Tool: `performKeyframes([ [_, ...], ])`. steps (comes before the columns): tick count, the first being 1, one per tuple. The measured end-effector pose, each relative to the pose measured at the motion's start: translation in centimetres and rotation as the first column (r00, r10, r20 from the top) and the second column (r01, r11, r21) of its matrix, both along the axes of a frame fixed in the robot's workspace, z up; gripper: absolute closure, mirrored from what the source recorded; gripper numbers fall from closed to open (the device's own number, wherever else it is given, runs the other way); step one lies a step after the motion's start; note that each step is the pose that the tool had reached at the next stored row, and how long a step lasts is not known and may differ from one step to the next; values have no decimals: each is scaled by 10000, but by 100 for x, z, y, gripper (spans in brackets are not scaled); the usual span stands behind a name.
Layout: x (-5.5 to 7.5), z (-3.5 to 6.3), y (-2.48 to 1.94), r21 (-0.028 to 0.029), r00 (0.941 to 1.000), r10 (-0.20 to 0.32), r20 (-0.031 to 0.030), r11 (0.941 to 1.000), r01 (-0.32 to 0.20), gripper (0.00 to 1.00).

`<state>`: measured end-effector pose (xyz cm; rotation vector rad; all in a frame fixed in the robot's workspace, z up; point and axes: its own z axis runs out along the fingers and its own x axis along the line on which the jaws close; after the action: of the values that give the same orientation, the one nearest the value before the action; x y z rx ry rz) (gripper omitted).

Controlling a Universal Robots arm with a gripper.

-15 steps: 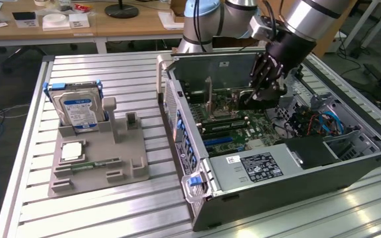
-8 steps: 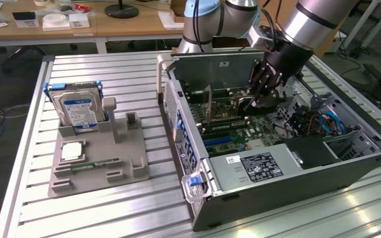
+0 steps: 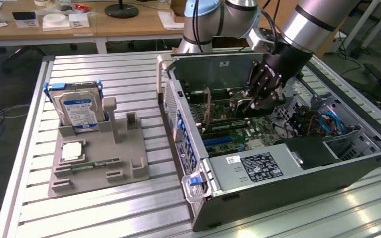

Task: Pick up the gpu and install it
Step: 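Insert the gpu into the slot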

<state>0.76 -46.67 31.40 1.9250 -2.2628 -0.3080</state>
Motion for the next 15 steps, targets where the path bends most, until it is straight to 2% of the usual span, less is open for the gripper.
performKeyframes([
  [6, -1, -45, 0, 35, 9993, 365, -80, 9993, -365, 72],
  [10, 0, -110, 0, 37, 9979, 639, -118, 9980, -639, 72],
  [15, 0, -149, 0, 74, 9954, 948, -127, 9955, -947, 72],
])
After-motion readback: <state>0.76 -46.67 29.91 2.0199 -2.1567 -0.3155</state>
